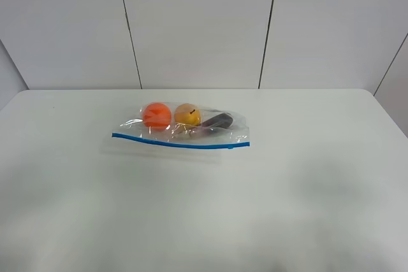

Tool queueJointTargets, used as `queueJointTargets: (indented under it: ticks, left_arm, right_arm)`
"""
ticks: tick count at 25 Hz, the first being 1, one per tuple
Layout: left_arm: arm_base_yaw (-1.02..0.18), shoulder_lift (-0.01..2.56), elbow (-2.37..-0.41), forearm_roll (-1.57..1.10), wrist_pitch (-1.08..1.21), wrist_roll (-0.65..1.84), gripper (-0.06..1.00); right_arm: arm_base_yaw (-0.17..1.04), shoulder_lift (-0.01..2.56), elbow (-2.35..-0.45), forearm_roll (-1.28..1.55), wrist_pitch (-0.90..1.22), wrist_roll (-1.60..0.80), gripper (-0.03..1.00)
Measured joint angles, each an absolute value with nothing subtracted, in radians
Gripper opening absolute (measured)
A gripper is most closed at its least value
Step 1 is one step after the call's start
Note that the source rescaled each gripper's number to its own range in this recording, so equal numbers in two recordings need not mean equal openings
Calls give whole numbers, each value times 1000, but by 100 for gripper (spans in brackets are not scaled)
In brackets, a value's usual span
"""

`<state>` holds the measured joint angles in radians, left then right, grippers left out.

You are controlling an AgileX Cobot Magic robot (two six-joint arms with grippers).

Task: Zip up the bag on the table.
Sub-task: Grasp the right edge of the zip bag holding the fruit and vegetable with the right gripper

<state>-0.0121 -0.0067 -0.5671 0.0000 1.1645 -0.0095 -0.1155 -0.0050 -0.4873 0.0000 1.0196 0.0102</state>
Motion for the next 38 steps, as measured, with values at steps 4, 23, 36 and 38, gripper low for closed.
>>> queueJointTargets:
  ticks: [4,23,36,38]
  left_arm:
    - [-12,-7,-567,0,1165,-10,100]
    - [-12,-7,-567,0,1165,-10,100]
    - [-12,-7,-567,0,1165,-10,100]
    - [-12,-7,-567,0,1165,-10,100]
  right_arm:
    - [-115,-5,-487,0,1020,10,93]
    - [-115,-5,-487,0,1020,10,93]
    - [-115,-5,-487,0,1020,10,93]
    - [-115,-5,-487,0,1020,10,93]
